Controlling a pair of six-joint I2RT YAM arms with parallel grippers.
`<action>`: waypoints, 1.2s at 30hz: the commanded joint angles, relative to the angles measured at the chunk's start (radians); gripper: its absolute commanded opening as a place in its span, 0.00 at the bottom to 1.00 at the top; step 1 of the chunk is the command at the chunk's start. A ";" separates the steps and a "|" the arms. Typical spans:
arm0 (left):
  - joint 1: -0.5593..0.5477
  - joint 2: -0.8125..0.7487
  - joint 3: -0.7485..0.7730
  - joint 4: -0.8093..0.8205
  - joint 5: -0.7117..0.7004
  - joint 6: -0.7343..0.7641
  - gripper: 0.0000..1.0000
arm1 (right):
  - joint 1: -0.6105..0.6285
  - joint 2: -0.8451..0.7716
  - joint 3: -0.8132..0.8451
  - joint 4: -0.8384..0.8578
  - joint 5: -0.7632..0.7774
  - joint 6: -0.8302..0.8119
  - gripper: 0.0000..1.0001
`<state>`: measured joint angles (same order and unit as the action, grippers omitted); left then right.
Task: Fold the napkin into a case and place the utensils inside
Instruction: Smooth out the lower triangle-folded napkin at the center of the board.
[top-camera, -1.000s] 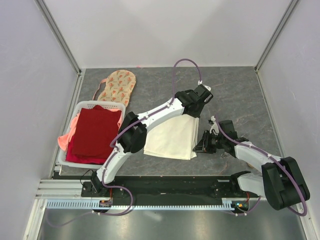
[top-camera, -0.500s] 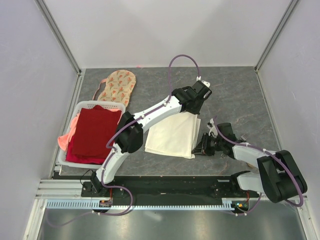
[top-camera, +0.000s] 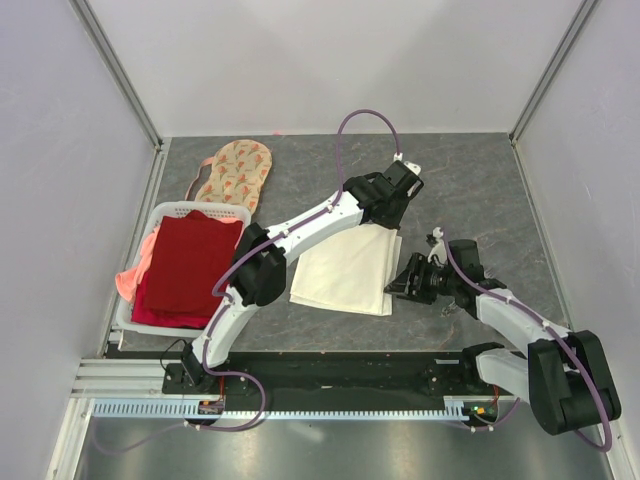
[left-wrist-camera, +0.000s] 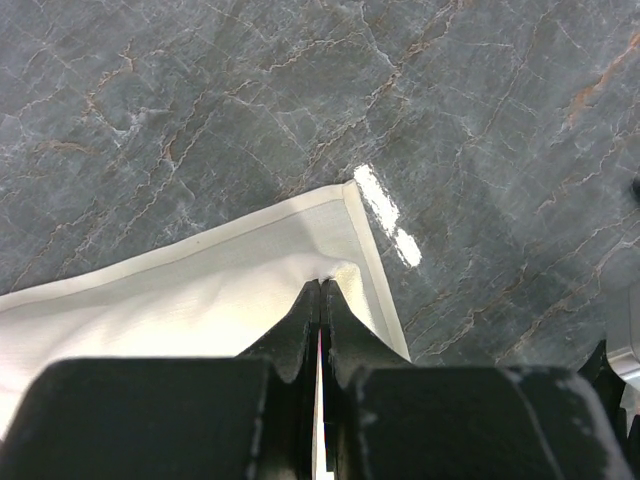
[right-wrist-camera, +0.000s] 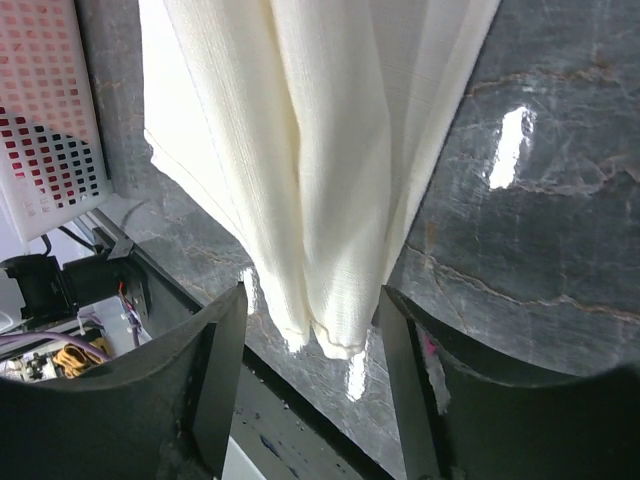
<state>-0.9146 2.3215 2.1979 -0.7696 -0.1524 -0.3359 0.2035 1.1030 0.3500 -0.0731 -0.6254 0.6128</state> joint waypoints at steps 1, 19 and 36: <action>0.003 -0.005 0.040 0.038 0.016 -0.032 0.02 | 0.001 0.035 0.050 0.006 -0.010 -0.038 0.66; 0.003 0.018 0.083 0.039 0.010 -0.064 0.02 | 0.159 0.081 0.035 0.127 0.134 0.062 0.52; 0.003 0.121 0.146 0.108 0.073 -0.106 0.18 | 0.139 0.075 -0.161 0.280 0.128 0.219 0.10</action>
<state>-0.9184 2.4218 2.2787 -0.7567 -0.0998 -0.4072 0.3550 1.1923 0.2207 0.1875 -0.4763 0.8028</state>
